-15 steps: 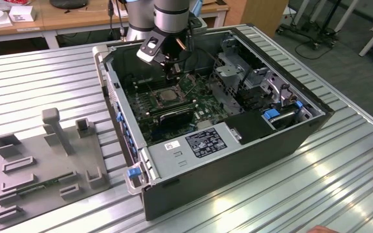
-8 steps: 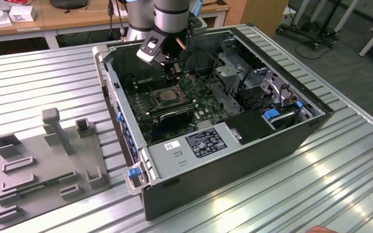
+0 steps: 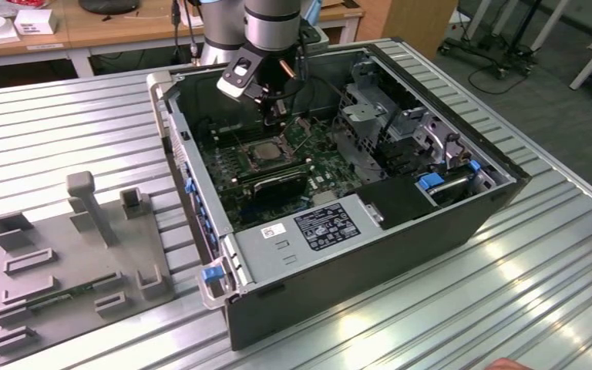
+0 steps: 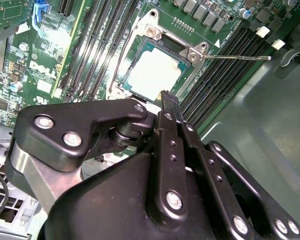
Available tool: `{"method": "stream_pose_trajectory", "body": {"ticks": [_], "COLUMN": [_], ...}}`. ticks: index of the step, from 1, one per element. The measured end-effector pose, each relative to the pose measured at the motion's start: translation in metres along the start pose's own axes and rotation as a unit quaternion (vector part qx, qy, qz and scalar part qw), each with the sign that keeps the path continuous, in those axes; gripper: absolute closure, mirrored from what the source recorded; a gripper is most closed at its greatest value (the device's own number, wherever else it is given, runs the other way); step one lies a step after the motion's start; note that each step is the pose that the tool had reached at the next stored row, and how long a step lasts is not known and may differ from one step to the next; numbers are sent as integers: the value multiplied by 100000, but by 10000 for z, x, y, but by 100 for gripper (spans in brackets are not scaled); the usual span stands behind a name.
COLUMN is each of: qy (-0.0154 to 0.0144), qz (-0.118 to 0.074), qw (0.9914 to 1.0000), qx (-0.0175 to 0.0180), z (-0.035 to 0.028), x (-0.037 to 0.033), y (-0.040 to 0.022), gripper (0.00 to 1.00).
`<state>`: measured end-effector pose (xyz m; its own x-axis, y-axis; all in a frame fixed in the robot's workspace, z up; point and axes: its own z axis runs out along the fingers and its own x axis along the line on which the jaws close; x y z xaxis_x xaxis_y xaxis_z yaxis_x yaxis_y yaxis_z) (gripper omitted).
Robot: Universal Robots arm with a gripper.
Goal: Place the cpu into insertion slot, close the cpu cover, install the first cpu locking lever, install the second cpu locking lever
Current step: 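Close the cpu cover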
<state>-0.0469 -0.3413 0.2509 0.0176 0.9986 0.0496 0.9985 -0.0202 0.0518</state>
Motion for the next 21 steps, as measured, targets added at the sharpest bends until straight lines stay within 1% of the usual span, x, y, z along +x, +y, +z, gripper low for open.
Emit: {"method": "stream_pose_trajectory", "body": {"ticks": [4, 7, 12, 16, 21], "qy": [3, -8, 2, -10, 2], "qz": [-6, 0, -2, 4, 1], "qw": [100000, 100000, 100000, 100000, 100000], "qx": [2, 6, -2, 4, -2], "z": [0, 0, 4, 0, -38], "x": [0, 0, 1, 2, 4], "y": [2, 16, 85, 90, 92], "gripper": [89, 89, 89, 89, 89]}}
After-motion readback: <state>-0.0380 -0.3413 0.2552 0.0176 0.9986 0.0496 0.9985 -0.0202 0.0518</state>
